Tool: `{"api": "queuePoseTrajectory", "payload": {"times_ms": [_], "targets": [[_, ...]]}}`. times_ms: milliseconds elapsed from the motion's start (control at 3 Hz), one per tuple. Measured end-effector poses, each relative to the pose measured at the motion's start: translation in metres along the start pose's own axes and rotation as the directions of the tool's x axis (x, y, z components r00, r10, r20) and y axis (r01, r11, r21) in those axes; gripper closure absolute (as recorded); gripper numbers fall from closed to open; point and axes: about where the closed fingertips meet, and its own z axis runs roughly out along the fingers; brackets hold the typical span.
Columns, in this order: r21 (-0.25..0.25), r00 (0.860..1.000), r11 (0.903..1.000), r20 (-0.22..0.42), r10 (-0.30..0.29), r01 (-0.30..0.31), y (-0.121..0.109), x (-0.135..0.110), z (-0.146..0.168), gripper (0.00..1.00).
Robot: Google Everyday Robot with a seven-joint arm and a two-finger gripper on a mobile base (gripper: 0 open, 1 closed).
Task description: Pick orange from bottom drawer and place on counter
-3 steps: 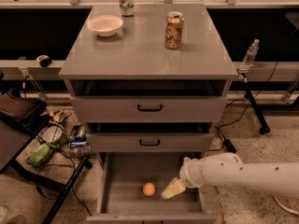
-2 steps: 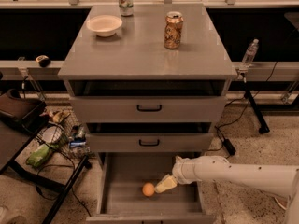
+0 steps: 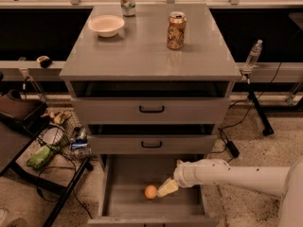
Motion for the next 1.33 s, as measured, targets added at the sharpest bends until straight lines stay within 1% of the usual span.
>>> {"api": "queuePoseTrajectory", "payload": {"times_ms": [333,667,1000,1333], "targets": [[-0.049,0.999,0.9987,0.029,0.016,-0.014,-0.007,0.019,0.025,0.00],[-0.155,0.997,0.9878,0.069,0.031,-0.020,-0.004,0.049,0.060,0.00],[-0.265,0.992,0.9643,0.120,0.038,-0.005,0.009,0.080,0.105,0.00],[-0.316,0.982,0.9480,0.187,0.026,0.035,0.014,0.103,0.153,0.00]]}}
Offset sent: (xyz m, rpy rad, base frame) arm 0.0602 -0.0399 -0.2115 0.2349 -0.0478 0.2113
